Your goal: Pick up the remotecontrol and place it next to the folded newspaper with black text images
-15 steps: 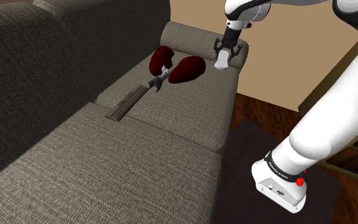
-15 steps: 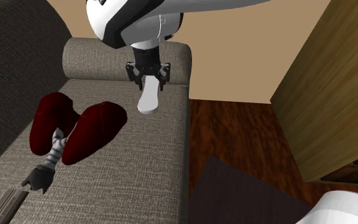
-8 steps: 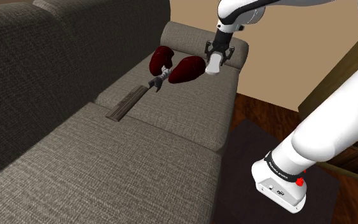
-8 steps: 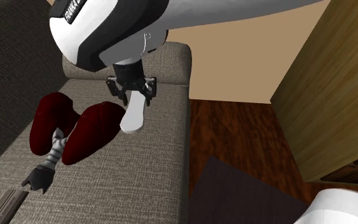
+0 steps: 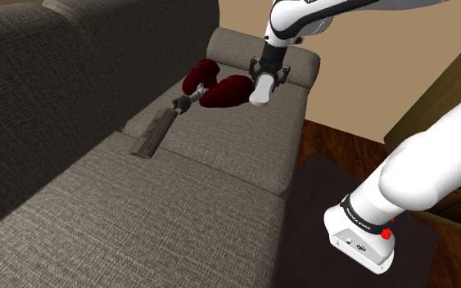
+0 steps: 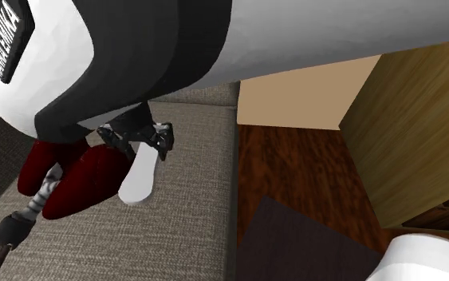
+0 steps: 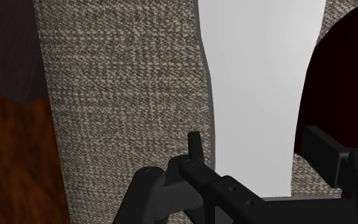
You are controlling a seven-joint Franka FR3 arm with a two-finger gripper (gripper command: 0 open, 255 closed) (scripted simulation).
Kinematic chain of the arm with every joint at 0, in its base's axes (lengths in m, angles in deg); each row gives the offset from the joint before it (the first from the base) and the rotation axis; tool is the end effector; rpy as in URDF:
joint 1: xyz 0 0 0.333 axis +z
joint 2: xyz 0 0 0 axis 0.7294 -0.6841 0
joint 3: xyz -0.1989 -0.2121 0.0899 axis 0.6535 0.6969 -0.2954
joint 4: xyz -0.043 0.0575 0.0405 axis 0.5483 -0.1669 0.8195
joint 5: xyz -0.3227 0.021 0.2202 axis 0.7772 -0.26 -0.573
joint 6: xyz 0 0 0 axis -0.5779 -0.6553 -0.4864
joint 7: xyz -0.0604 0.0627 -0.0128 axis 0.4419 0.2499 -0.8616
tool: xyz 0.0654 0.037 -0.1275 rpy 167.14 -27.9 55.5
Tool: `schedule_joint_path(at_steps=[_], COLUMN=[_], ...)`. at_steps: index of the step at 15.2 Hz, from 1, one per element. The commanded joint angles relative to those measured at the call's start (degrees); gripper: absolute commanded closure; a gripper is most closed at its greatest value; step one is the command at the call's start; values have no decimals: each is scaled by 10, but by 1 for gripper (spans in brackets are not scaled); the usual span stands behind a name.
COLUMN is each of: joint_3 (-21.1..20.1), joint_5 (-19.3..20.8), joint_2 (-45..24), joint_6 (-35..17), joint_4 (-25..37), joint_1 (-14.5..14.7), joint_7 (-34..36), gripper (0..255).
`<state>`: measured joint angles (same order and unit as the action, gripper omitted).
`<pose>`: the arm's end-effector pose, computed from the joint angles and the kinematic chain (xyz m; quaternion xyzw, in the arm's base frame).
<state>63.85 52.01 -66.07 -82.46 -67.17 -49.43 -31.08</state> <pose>0.5041 -0.0645 0.3744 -0.8640 0.5033 -0.0058 0.0133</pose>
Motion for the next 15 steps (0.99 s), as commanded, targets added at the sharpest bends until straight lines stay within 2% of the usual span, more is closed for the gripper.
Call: schedule_joint_path(at_steps=[1,8,15], joint_3=[-20,-78,-136], joint_5=[-3,-10,-13], joint_2=[5,14,-6], joint_6=[-3,-5,-4], joint_4=[-10,-19,4], joint_1=[17,63,108], joint_7=[32,132,233], gripper=[255,255,255])
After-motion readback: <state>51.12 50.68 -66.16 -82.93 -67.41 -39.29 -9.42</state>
